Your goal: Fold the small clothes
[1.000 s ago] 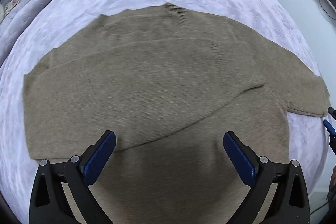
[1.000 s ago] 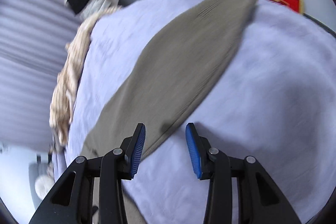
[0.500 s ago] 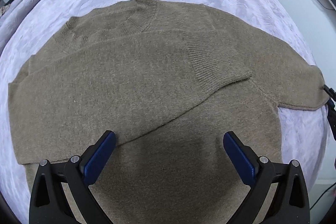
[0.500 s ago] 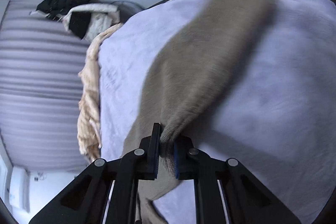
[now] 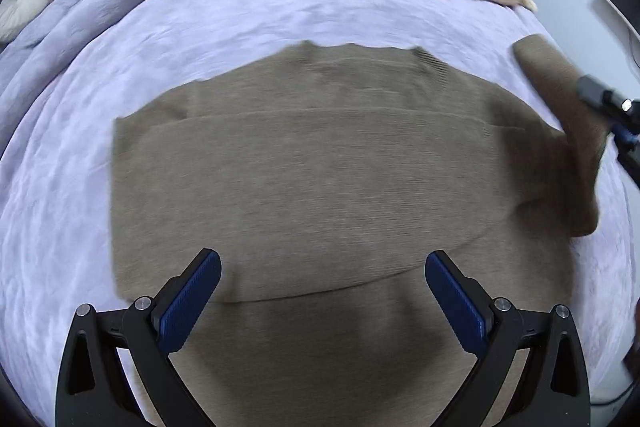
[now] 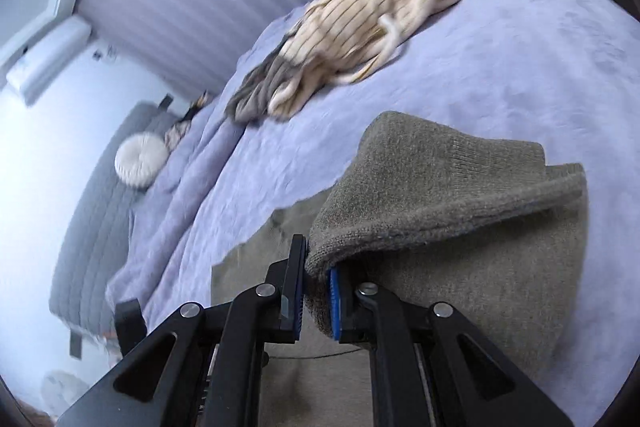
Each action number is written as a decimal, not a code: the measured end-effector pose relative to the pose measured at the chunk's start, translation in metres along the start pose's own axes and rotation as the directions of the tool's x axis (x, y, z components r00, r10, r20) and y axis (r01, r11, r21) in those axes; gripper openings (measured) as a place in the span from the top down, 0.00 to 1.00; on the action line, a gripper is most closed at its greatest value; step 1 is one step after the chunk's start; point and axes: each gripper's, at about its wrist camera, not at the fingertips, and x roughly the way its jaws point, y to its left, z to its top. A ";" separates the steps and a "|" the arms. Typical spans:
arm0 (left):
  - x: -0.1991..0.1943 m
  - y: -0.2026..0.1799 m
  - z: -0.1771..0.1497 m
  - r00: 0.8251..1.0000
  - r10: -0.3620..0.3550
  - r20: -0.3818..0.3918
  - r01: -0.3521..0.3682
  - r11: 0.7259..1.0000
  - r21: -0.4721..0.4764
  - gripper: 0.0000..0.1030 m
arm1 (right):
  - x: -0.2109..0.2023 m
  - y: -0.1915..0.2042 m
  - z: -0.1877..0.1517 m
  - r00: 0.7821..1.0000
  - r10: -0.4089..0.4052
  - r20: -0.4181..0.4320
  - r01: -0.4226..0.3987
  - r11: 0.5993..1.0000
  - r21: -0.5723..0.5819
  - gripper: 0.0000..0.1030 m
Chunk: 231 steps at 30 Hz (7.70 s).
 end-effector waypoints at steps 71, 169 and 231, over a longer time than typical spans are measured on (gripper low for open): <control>0.025 0.113 -0.001 0.978 -0.209 -0.006 0.201 0.945 -0.257 0.87 | -0.017 -0.146 -0.099 0.990 -0.113 -0.089 0.142 0.875 0.463 0.94; -0.007 0.139 -0.013 0.993 0.071 -0.092 -0.083 0.988 -0.131 0.89 | -0.006 -0.072 -0.079 0.913 -0.325 -0.247 0.364 0.922 0.132 0.80; -0.076 0.055 -0.240 0.980 -0.051 -0.192 0.012 0.980 -0.198 0.00 | -0.077 -0.028 -0.226 0.889 -0.096 -0.448 0.105 0.994 -0.006 0.56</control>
